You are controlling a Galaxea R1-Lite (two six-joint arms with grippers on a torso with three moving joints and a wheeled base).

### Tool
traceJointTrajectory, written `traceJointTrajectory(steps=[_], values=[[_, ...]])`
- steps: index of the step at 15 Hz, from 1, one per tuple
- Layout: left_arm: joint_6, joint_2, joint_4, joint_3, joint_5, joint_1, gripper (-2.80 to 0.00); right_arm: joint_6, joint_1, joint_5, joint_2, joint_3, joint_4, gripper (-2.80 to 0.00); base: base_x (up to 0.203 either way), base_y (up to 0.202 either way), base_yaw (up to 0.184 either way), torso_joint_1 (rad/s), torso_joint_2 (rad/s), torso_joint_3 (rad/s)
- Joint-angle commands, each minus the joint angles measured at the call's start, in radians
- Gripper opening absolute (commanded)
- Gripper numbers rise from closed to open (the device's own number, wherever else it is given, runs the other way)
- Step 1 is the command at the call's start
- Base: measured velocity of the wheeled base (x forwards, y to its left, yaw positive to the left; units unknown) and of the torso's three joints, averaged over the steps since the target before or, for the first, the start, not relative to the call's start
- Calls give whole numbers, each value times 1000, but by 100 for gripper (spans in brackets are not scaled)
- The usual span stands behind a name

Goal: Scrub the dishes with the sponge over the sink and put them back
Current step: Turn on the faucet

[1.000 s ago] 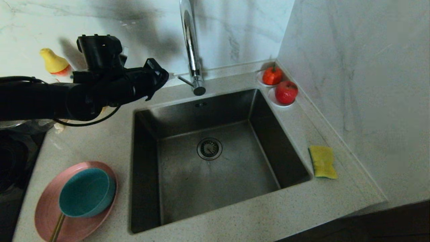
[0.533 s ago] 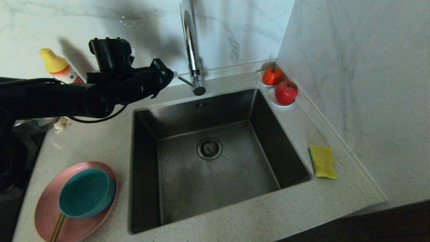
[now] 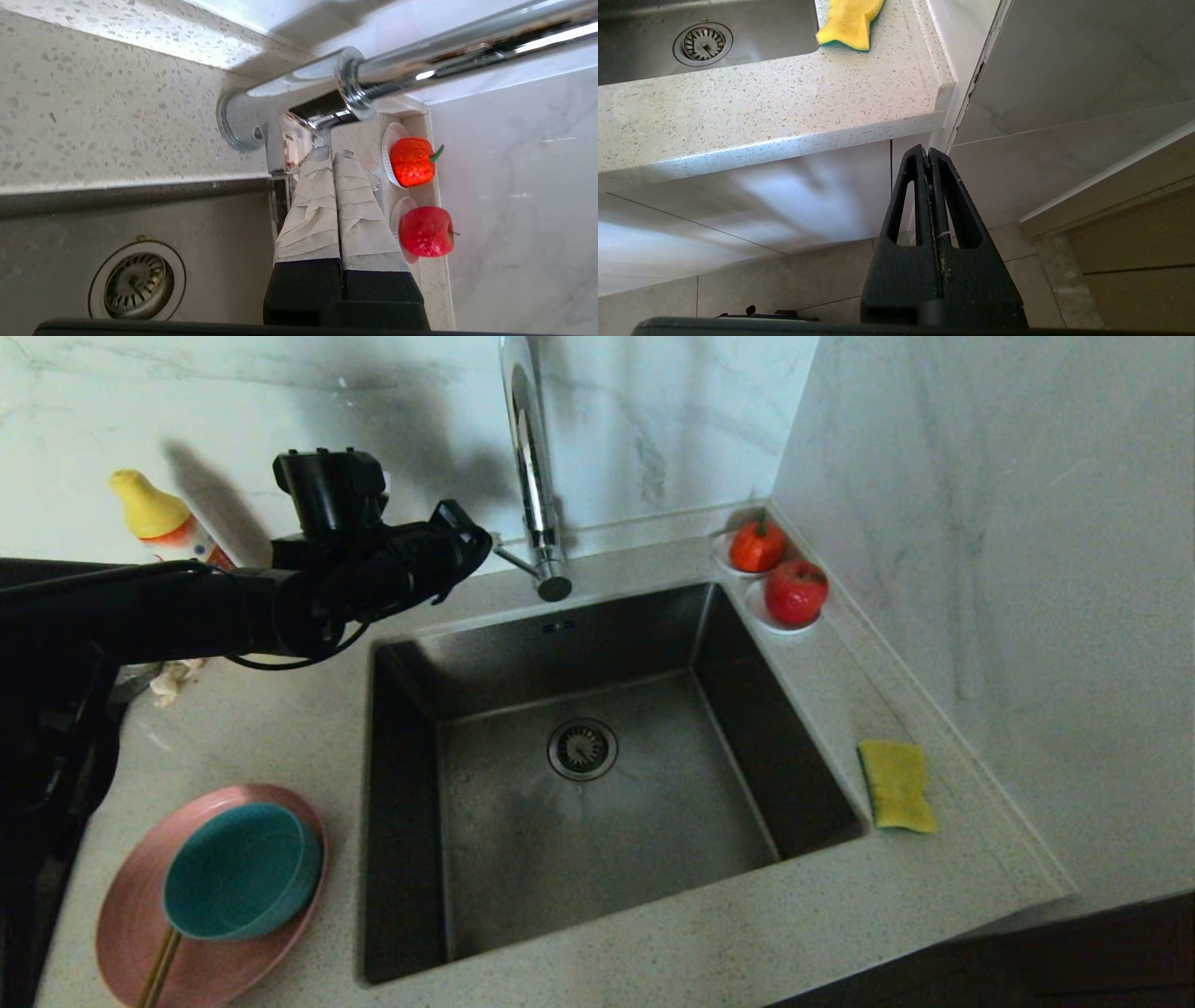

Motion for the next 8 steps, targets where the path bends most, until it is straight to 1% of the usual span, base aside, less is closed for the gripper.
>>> traceJointTrajectory(steps=[1,5,7,8], values=[[-5,32,-1,-27,-2,0,-280,0,0,0,0,0,0,-280,0,0,0,0,0,0],[-6,52,38,-96,-20,0,-280,0,0,0,0,0,0,-280,0,0,0,0,0,0],[-6,55,39,-103,-30,2,-280,0,0,0,0,0,0,-280,0,0,0,0,0,0],[-8,54,34,-103,-46,2,-280,0,-1,0,0,0,0,-280,0,0,0,0,0,0]])
